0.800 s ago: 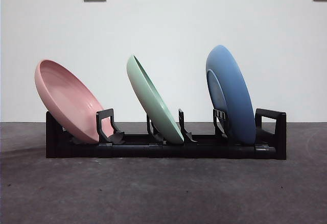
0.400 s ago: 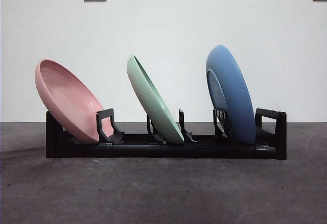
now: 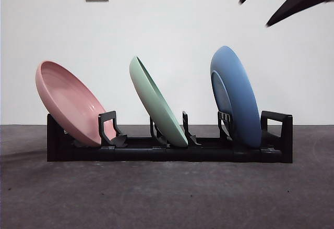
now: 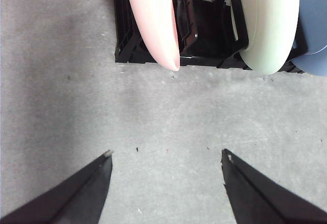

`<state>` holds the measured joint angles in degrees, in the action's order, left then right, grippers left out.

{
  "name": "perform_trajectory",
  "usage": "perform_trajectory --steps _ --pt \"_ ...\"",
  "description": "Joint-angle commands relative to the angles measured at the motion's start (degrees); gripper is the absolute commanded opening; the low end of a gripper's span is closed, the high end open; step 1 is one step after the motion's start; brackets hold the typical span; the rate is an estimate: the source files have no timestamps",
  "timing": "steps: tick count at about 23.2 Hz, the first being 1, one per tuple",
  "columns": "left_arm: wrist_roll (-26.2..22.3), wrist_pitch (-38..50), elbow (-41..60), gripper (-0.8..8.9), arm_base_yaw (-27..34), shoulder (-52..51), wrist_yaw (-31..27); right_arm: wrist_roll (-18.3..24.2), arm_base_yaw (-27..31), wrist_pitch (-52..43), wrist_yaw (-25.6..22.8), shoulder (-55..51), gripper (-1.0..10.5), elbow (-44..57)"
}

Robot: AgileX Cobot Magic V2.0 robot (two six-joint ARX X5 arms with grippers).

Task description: Place the plate

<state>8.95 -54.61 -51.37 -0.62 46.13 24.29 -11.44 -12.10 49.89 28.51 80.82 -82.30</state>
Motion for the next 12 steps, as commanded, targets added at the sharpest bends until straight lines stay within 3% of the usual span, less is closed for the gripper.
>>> perform_trajectory --steps 1,7,12 --pt "-0.79 0.37 -1.46 3.41 -0.11 0.24 0.37 0.02 -1.05 -0.59 -0.02 5.97 3.4 -4.13" --pt "-0.79 0.37 -1.46 3.41 -0.11 0.24 0.37 1.40 -3.85 -2.14 -0.42 14.14 3.3 -7.41" --pt "-0.79 0.31 -1.46 3.41 -0.11 0.24 0.37 1.84 -6.14 -3.02 -3.28 16.59 1.7 -7.41"
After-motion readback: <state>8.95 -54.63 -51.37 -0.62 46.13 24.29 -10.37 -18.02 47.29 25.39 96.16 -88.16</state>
